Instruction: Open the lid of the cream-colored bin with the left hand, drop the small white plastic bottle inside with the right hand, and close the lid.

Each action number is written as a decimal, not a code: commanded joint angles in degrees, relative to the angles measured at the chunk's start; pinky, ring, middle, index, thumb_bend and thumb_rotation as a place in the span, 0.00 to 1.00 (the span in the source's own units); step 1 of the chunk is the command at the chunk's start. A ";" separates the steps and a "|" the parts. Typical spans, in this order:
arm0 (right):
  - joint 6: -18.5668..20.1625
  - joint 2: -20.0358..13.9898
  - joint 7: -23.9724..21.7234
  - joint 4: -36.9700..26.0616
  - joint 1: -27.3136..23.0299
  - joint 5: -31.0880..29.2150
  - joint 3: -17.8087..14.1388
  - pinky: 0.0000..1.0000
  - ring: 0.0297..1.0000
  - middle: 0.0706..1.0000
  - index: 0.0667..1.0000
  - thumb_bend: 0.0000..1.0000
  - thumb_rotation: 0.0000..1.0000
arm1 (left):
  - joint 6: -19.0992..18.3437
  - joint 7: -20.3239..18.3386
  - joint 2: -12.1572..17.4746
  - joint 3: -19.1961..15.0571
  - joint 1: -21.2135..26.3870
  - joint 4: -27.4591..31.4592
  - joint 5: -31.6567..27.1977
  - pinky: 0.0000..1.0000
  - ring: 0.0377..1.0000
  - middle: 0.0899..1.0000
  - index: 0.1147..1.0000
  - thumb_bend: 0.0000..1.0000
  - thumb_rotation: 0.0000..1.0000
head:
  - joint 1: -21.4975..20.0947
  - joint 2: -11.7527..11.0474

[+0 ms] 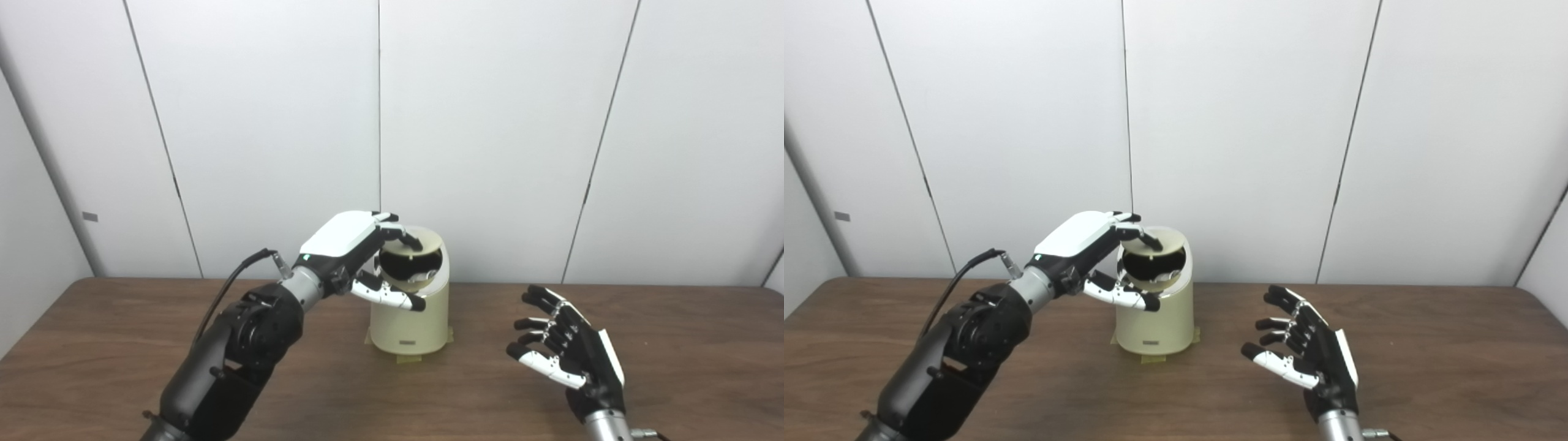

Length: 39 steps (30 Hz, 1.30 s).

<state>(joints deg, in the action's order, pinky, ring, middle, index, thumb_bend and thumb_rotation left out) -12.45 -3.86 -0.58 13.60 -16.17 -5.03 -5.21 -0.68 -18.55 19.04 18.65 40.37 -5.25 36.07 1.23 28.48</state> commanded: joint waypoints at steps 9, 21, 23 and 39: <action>-0.11 0.06 0.16 -2.79 -1.76 -0.49 -0.09 0.45 0.55 0.75 0.74 0.77 0.18 | 0.07 -0.47 1.41 -0.21 0.30 1.73 1.65 1.00 0.95 0.77 0.72 0.93 0.47 | 0.03 0.54; -0.97 0.12 -0.28 -2.62 -1.77 -1.02 -0.14 0.44 0.54 0.74 0.73 0.76 0.17 | 1.90 0.95 0.34 0.50 -2.13 -1.48 0.97 1.00 0.94 0.76 0.72 0.90 0.43 | -0.29 1.35; -1.26 0.14 -0.43 -2.40 -1.91 -1.31 -0.19 0.43 0.54 0.74 0.73 0.76 0.16 | 2.07 0.77 0.19 0.88 -2.54 -1.27 1.18 1.00 0.95 0.75 0.72 0.90 0.42 | -0.32 1.42; -0.39 0.38 -0.14 -2.84 -2.02 -1.55 -0.31 0.43 0.53 0.74 0.73 0.76 0.18 | 3.14 2.08 1.19 10.40 -3.22 -1.76 16.28 1.00 0.96 0.78 0.77 0.90 0.43 | -0.38 1.83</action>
<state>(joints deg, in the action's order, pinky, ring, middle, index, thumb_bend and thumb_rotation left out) -11.55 -3.38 -0.60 12.35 -15.93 -5.88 -5.18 1.65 -13.68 20.13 26.73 37.06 -5.75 51.18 0.79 30.23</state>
